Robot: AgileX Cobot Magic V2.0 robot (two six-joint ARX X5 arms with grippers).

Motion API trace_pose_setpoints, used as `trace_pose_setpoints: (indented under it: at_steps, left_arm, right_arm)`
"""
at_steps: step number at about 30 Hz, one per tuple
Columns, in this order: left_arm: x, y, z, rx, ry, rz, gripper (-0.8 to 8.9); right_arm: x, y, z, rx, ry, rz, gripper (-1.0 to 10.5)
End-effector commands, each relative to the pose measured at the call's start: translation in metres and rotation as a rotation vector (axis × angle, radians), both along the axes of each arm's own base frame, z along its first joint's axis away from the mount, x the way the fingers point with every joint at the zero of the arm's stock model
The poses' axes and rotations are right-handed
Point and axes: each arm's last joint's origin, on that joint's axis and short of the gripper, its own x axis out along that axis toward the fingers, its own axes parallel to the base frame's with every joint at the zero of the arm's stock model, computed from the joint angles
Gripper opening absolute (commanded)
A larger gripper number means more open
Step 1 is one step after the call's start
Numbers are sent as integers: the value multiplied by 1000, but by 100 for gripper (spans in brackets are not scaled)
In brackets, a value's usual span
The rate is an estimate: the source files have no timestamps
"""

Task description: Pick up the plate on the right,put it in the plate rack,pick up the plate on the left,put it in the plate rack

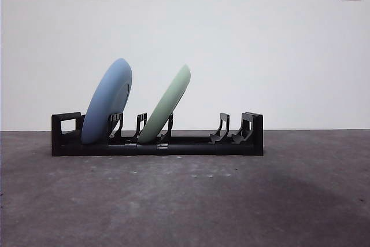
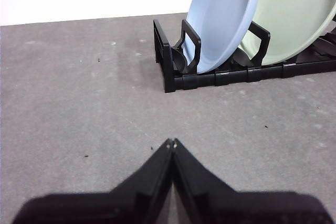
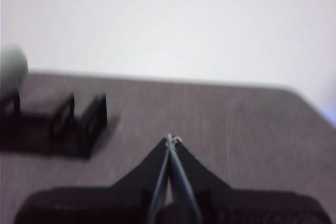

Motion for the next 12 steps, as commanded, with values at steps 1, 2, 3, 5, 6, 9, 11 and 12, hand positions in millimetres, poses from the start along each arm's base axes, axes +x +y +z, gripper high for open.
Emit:
trace_pose_setpoints:
  at_steps: [1,2,3,5,6,9,11,12]
  left_arm:
    - [0,0,-3,-9,7,6,-3]
    - [0,0,-3,-9,7,6,-3]
    - [0,0,-3,-9,7,6,-3]
    - [0,0,-3,-9,7,6,-3]
    - [0,0,-3,-9,7,6,-3]
    - [0,0,-3,-9,7,6,-3]
    - [0,0,-3,-9,7,6,-3]
    - [0,0,-3,-9,7,6,-3]
  right_arm:
    - [2,0,-24,18,26,-6,2]
    - [2,0,-31,17,36,-6,2]
    - [2,0,-38,16,45,-6,2]
    - [3,0,-49,16,57,-6,2]
    - [3,0,-54,18,62,-6,2]
    - [3,0,-64,35,70,-8,2]
    - [4,0,-70,42,90,-8,2]
    - [4,0,-73,40,106,-8,2]
